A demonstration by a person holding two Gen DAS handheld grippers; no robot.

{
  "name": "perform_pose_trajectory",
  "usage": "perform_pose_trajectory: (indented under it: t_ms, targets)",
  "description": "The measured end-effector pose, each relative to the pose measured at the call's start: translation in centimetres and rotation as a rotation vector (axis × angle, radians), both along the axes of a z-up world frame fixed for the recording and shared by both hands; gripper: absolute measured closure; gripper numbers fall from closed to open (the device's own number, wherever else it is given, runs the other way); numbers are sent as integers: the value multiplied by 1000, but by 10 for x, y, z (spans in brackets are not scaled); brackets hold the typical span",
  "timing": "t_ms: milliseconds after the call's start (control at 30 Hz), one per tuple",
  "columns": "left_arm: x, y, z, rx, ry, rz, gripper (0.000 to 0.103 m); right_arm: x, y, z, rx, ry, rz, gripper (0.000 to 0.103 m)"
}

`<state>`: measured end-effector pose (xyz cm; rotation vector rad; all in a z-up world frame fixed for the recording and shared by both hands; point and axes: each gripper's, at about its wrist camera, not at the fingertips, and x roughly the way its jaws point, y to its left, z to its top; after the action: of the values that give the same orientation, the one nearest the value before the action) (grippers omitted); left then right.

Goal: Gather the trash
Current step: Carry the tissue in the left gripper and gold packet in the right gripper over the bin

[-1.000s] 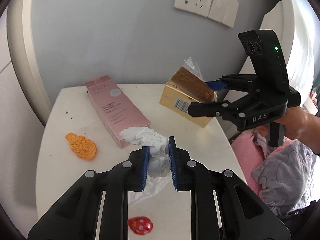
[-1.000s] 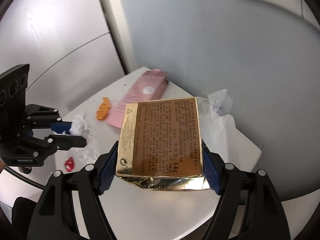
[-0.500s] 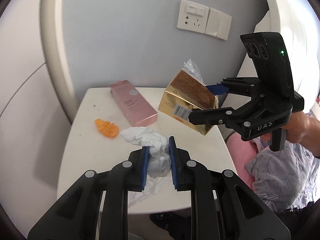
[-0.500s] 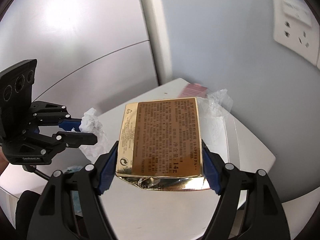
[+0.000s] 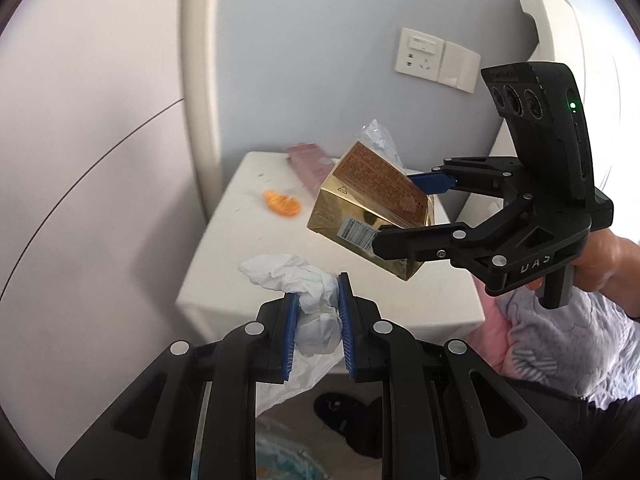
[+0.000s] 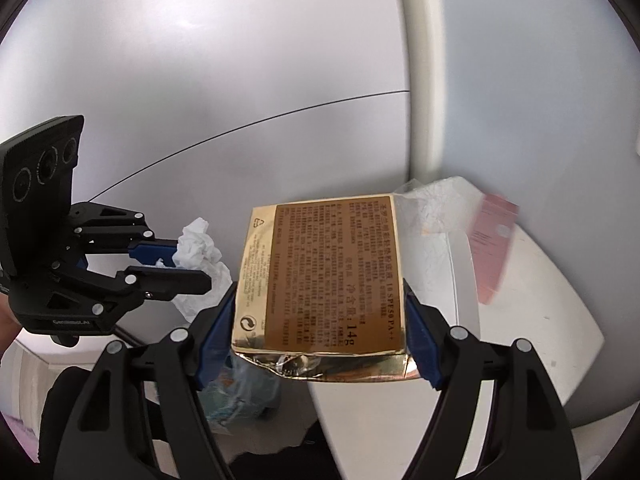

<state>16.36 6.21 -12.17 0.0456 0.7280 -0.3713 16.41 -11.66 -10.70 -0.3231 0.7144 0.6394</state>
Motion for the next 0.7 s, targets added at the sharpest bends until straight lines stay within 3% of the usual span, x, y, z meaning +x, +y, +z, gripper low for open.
perform_pose_trajectory:
  t_ms: [400,700]
  targets:
    - [-76,62,-17,-12,22,159,86,-29,78,-43,-33,74,163,32]
    - [-136,101,-55,-69,85,298,86,-49,131,-93,-73,156,260,32]
